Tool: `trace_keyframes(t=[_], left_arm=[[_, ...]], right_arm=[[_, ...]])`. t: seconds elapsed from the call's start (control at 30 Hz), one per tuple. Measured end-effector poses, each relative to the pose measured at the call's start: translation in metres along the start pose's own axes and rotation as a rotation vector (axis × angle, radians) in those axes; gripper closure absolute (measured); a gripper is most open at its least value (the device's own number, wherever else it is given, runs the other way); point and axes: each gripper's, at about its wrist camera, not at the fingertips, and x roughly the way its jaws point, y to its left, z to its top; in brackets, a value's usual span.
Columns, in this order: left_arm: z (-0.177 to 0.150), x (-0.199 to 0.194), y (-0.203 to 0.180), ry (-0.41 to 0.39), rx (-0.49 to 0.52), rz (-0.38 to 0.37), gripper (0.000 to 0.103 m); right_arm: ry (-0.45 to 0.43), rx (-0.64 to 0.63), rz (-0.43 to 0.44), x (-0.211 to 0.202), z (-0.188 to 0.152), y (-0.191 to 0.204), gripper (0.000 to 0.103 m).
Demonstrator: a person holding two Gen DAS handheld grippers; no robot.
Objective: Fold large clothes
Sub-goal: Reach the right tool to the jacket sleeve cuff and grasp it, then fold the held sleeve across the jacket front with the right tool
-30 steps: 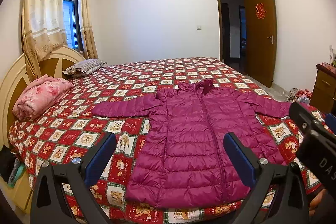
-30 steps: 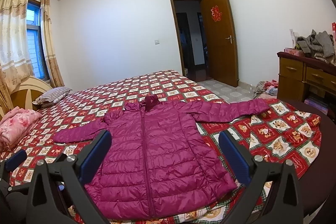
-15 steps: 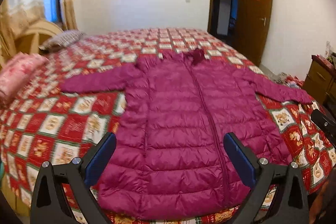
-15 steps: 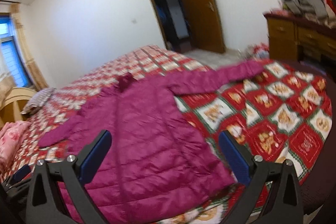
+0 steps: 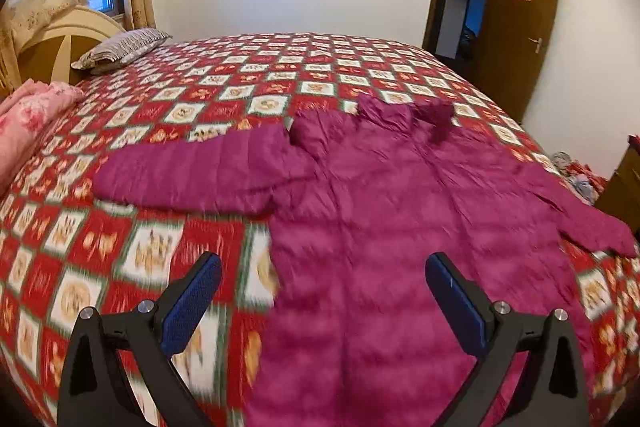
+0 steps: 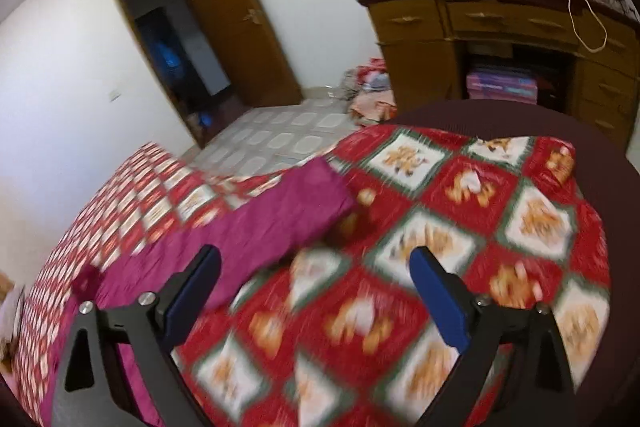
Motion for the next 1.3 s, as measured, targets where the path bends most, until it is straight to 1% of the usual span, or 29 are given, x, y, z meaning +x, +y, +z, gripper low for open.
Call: trace_keyframes(t=[0.07, 0.17, 0.23, 0.27, 0.33, 0.37, 0.47, 0.53, 0.57, 0.6, 0.63, 0.7, 0.77, 0.83, 0.9, 1.0, 1.07, 1.17, 1.23, 1.27, 1.3], left_arm=[[0.007, 0.019, 0.004, 0.009, 0.008, 0.016, 0.001], [0.012, 0.050, 0.006, 0.012, 0.036, 0.051, 0.001], [0.014, 0.067, 0.007, 0.003, 0.052, 0.089, 0.001], [0.014, 0.075, 0.008, 0.000, 0.055, 0.101, 0.001], [0.012, 0.088, 0.011, -0.002, 0.057, 0.106, 0.001], [0.011, 0.094, 0.013, -0.003, 0.058, 0.106, 0.001], [0.004, 0.110, 0.015, 0.008, 0.065, 0.117, 0.001], [0.000, 0.120, 0.018, 0.023, 0.062, 0.113, 0.001], [-0.002, 0.122, 0.018, 0.028, 0.058, 0.112, 0.001], [-0.004, 0.126, 0.020, 0.039, 0.048, 0.109, 0.001], [-0.005, 0.129, 0.022, 0.049, 0.036, 0.104, 0.001], [-0.007, 0.132, 0.026, 0.066, 0.005, 0.093, 0.001], [-0.009, 0.135, 0.028, 0.082, -0.017, 0.080, 0.001], [-0.011, 0.138, 0.031, 0.099, -0.042, 0.058, 0.001], [-0.011, 0.138, 0.035, 0.100, -0.065, 0.035, 0.001], [-0.012, 0.137, 0.035, 0.086, -0.076, 0.025, 0.001], [-0.013, 0.136, 0.037, 0.080, -0.082, 0.020, 0.001], [-0.013, 0.134, 0.041, 0.067, -0.104, -0.003, 0.001], [-0.014, 0.133, 0.044, 0.056, -0.124, -0.023, 0.001], [-0.014, 0.132, 0.045, 0.052, -0.133, -0.031, 0.001], [-0.014, 0.132, 0.046, 0.050, -0.139, -0.037, 0.001]], right_arm=[[0.025, 0.001, -0.034, 0.031, 0.015, 0.001, 0.015], [0.062, -0.032, -0.102, 0.075, 0.025, 0.008, 0.020], [0.084, -0.053, -0.138, 0.091, 0.024, 0.011, 0.030], [0.105, -0.055, -0.148, 0.100, 0.022, 0.011, 0.032], [0.132, -0.055, -0.147, 0.114, 0.018, 0.010, 0.039], [0.147, -0.069, -0.161, 0.120, 0.013, 0.013, 0.041], [0.153, -0.078, -0.194, 0.127, 0.005, 0.011, 0.052], [0.154, -0.058, -0.174, 0.132, 0.004, 0.007, 0.066], [0.145, -0.054, -0.167, 0.130, 0.003, 0.006, 0.070], [0.141, -0.067, -0.163, 0.129, 0.003, 0.007, 0.078], [0.138, -0.093, -0.165, 0.130, 0.003, 0.010, 0.083], [0.134, -0.173, -0.190, 0.132, 0.003, 0.022, 0.086], [0.124, -0.235, -0.191, 0.130, 0.005, 0.035, 0.088], [0.083, -0.283, -0.168, 0.116, 0.013, 0.049, 0.089], [0.048, -0.322, -0.138, 0.101, 0.018, 0.067, 0.089], [0.015, -0.402, -0.043, 0.070, 0.022, 0.111, 0.089], [0.003, -0.457, 0.022, 0.054, 0.016, 0.144, 0.089], [0.003, -0.549, 0.144, 0.030, -0.007, 0.203, 0.089], [0.021, -0.598, 0.214, 0.026, -0.027, 0.237, 0.089], [0.038, -0.631, 0.264, 0.021, -0.044, 0.260, 0.089], [0.048, -0.647, 0.291, 0.019, -0.051, 0.270, 0.089]])
